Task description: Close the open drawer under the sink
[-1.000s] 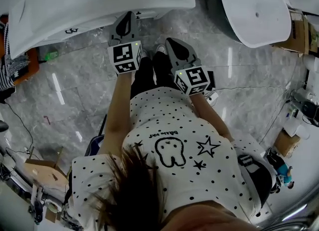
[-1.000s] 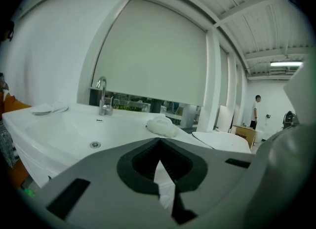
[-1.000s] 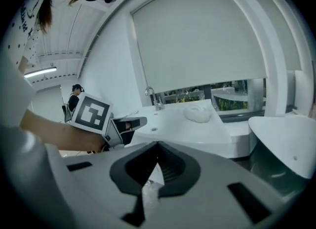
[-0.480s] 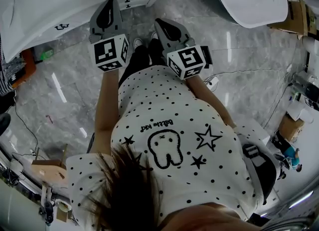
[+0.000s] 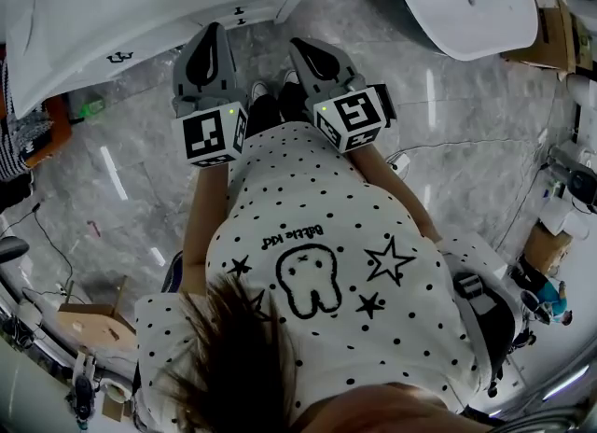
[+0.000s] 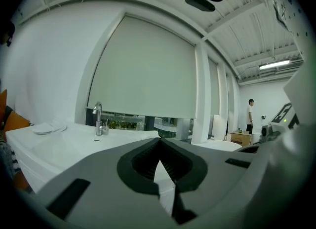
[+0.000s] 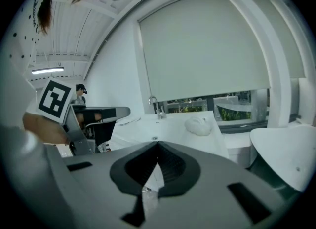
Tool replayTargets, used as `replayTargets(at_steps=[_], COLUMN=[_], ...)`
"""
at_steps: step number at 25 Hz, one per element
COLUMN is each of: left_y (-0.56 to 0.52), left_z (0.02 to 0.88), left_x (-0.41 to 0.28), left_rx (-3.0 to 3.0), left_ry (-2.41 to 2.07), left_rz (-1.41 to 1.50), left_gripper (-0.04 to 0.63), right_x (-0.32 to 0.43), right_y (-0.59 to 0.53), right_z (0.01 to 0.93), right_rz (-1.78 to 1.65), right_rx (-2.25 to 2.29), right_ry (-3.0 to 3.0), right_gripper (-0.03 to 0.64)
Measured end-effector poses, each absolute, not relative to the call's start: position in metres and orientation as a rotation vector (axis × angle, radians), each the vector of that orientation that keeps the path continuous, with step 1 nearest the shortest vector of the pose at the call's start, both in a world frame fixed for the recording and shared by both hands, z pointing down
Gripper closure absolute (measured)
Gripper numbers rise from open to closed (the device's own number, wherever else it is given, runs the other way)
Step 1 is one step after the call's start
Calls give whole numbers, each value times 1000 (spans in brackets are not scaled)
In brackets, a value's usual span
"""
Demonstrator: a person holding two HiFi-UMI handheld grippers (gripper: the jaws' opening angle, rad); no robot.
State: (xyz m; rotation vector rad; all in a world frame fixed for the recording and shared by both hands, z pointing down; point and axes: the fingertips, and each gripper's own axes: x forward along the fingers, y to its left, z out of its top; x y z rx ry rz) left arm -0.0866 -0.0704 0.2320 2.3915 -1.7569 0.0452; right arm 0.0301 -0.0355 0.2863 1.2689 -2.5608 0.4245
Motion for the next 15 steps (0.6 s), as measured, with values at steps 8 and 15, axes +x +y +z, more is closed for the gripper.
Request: replayTargets(at_steps=[8,15], left_y=[-49,-30], left_z=[232,238], left_x=[-80,-74], left_rx=[2406,2412], left_ry=[-1731,-1673], left_rz=[38,58], left_gripper=[592,592], right_x=[29,19], right_y=[-38,-27], right_z=[279,272], right_rz=[404,366], right_rx=[1268,1222], right_ry=[-2585,-2617], right_gripper=[603,603])
